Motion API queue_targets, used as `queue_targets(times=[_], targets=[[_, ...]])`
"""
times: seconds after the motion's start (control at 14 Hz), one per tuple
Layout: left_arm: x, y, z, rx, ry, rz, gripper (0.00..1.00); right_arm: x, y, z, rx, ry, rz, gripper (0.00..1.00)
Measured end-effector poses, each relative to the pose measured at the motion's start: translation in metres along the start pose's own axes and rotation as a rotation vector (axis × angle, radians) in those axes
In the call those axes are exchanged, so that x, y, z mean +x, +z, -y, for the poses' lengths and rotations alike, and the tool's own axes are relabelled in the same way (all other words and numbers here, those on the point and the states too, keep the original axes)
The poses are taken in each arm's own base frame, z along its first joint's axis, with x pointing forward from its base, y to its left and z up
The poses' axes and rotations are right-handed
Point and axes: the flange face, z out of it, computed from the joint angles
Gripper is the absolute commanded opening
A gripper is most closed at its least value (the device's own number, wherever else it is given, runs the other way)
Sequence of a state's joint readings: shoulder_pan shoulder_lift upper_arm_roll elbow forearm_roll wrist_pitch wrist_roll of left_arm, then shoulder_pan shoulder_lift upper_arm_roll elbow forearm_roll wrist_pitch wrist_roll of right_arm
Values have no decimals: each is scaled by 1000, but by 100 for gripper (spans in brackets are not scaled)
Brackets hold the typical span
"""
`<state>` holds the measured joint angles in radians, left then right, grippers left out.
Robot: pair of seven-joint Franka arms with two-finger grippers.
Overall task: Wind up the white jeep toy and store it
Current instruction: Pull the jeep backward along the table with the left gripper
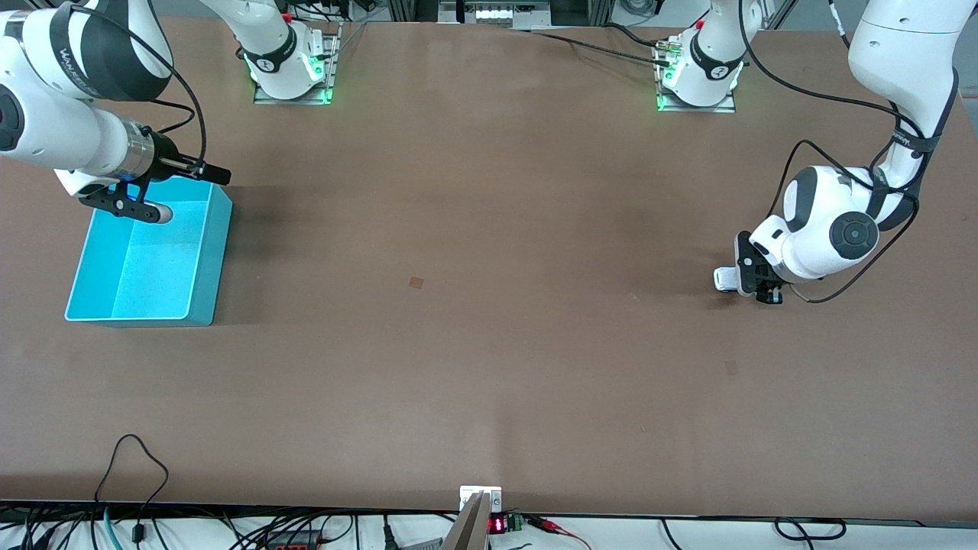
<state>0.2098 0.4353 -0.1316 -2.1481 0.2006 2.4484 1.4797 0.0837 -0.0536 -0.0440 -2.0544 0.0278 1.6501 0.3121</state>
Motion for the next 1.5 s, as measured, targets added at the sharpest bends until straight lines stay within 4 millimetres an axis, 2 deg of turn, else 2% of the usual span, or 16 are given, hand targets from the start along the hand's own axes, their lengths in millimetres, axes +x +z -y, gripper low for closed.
queue_targets(times=[0.14, 0.5, 0.93, 1.5], targets=[[-2, 0, 0, 0, -5, -1, 34, 0, 0, 0, 0, 0, 0, 100], [-23, 2, -1, -2, -41, -6, 34, 0, 0, 0, 0, 1, 0, 100], [-55, 4, -4, -4, -87, -8, 32, 0, 0, 0, 0, 1, 0, 100], [-91, 8, -7, -6, -52, 26, 31, -1, 0, 2, 21, 2, 7, 100]])
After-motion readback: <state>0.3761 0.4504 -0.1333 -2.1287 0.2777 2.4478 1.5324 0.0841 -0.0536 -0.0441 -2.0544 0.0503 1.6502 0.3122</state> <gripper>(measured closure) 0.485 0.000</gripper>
